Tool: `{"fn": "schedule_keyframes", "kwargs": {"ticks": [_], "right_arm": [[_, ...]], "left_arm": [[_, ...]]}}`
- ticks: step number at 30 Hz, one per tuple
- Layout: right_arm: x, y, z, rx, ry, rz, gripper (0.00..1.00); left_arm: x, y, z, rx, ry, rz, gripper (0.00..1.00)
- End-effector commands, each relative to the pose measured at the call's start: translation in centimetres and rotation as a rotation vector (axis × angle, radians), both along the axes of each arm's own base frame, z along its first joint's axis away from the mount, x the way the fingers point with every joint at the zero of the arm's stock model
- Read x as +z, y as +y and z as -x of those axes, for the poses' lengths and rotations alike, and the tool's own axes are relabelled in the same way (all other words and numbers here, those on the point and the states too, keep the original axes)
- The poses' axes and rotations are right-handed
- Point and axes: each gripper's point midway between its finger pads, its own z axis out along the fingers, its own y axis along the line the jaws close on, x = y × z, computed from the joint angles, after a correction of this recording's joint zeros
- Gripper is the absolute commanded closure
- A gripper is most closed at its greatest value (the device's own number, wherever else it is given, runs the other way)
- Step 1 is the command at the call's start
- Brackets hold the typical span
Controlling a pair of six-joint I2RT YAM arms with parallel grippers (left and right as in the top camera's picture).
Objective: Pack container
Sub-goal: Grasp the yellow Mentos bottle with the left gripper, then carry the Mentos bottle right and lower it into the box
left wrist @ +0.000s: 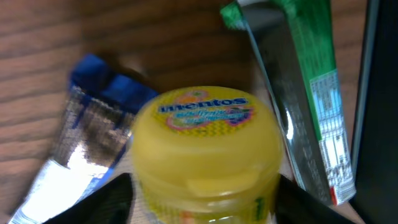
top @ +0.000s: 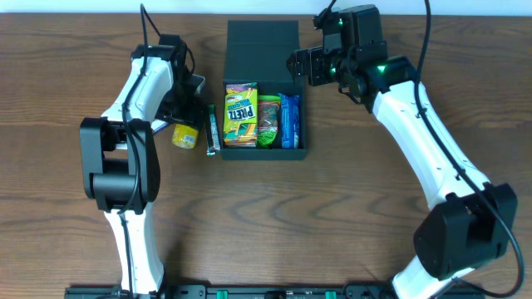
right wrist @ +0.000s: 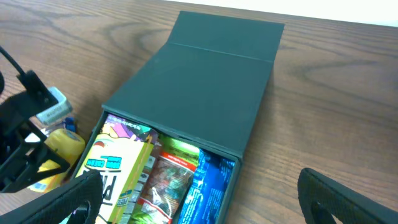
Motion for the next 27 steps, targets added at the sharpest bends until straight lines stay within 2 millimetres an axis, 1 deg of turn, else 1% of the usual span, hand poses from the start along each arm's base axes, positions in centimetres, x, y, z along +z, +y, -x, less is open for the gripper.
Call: {"fn": "schedule_keyframes", "kwargs": {"ticks": [1, 3, 4, 6, 7, 11, 13, 16, 18, 23, 25, 27], "right_arm": [[0.7, -0.2, 0.0, -0.009, -0.007, -0.011, 0.01], [0.7, -0.2, -0.1, -0.011, -0.006, -0.013, 0.01], [0.7, -0.2, -0.1, -0.011, -0.006, -0.013, 0.01], [0.7, -0.2, -0.1, -0.011, -0.006, -0.013, 0.01], [0.7, -0.2, -0.1, -0.011, -0.006, -0.013, 0.01], [0.7, -0.1, 0.1, -0.005, 0.001, -0.021, 0.01], [0.5, 0.6, 0.7, 0.029, 0.026, -0.048, 0.01], [0.0, 1.1, 1.8, 0.065, 0.074, -0.066, 0.01], [-0.4, 1.3, 2.6, 0.100, 0.102, -0.064, 0.01], [-0.9, 1.4, 3.6, 0.131, 0.144, -0.067, 0.01], [-0.7, 1.2, 4.1, 0.140, 0.161, -0.087, 0.01], [-0.2, 0.5, 4.3, 0.150, 0.158, -0.087, 0.01]], "left_arm": [[-0.5, 0.2, 0.2, 0.004, 0.013, -0.016, 0.38], [-0.5, 0.2, 0.2, 0.005, 0.013, -0.016, 0.47], [-0.5, 0.2, 0.2, 0.008, 0.013, -0.016, 0.50], [-0.5, 0.2, 0.3, 0.012, 0.014, -0.016, 0.53], [-0.5, 0.2, 0.3, 0.012, 0.015, -0.016, 0.56], [-0.3, 0.2, 0.3, 0.040, 0.016, -0.020, 0.58], [0.2, 0.2, 0.1, 0.059, 0.010, -0.023, 0.66], [1.6, 0.2, -0.7, 0.064, -0.012, -0.022, 0.76], [2.8, 0.4, -1.4, 0.069, -0.036, -0.032, 0.79], [5.0, 0.5, -2.7, 0.085, -0.082, -0.039, 0.80], [6.1, 0.5, -3.0, 0.105, -0.095, -0.038, 0.80], [7.4, 0.4, -3.4, 0.148, -0.113, -0.034, 0.80]]}}
